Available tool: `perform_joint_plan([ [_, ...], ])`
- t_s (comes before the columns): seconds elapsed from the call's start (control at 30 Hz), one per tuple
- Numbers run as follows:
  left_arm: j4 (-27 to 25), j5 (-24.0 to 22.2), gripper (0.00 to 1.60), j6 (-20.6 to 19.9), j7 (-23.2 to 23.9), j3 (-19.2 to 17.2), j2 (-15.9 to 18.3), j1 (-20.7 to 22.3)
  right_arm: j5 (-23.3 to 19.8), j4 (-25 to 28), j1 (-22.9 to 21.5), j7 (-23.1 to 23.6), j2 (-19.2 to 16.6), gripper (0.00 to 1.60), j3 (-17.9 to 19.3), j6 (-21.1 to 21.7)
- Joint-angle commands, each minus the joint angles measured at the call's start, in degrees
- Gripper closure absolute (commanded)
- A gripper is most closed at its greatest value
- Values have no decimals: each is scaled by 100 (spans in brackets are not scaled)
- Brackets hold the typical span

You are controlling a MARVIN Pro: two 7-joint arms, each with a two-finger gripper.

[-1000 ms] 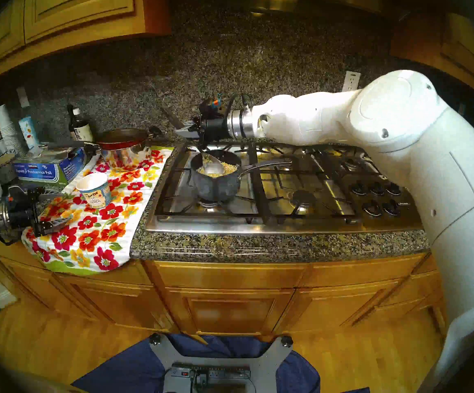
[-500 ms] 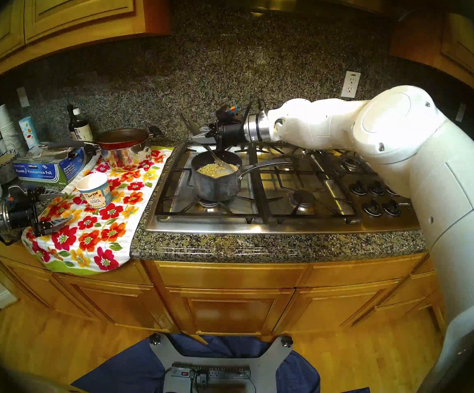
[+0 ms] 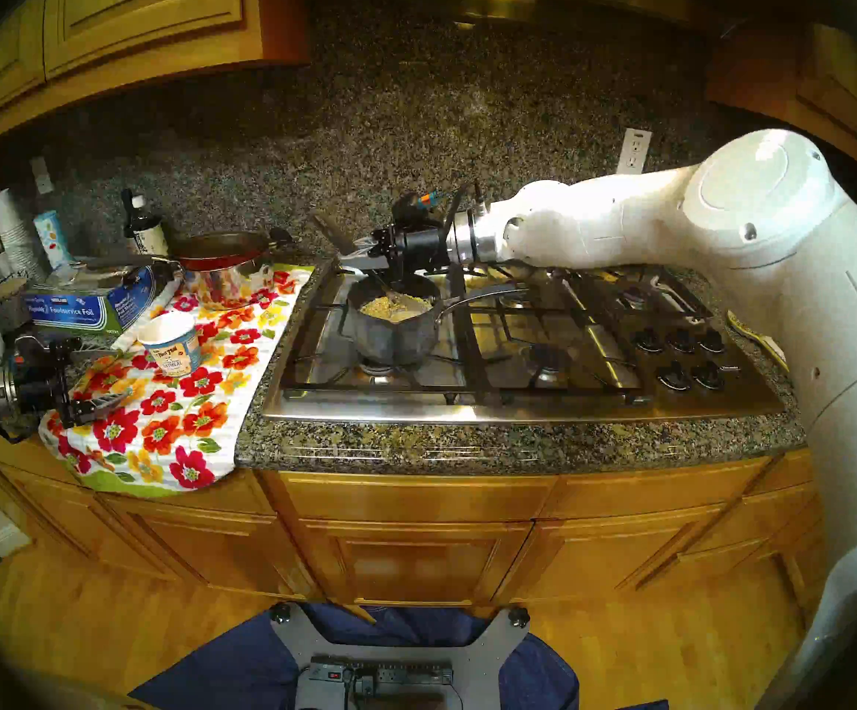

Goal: Pour oats into pot and stir with a spoon

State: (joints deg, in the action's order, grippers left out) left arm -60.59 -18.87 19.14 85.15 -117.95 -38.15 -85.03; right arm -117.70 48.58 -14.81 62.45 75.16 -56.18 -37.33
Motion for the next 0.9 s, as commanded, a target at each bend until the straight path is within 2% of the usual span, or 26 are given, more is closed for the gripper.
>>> perform_joint_plan([
  [0.0, -82, -94, 0, 0, -15, -88, 104, 90, -98, 175, -486, -230, 173, 160, 264, -46],
  [0.17, -83, -94, 0, 0, -15, -89, 104, 90, -112, 112, -479, -434, 355, 160, 322, -6],
  [0.43, -82, -107, 0, -2, -15, -92, 105, 91, -85, -505, -228, -704, 641, 160, 249, 101],
  [0.53, -81, -113, 0, -2, -15, -93, 106, 91, -72, -856, -71, -672, 710, 160, 207, 164],
  [0.73, -81, -114, 0, -2, -15, -92, 106, 91, -21, -1137, 87, -678, 678, 160, 94, 208],
  [0.83, -80, -117, 0, -2, -15, -93, 107, 91, -15, -1525, 283, -468, 686, 160, 65, 265],
  [0.87, -80, -118, 0, -2, -15, -93, 107, 92, 4, -1463, 264, -486, 645, 160, 33, 265],
])
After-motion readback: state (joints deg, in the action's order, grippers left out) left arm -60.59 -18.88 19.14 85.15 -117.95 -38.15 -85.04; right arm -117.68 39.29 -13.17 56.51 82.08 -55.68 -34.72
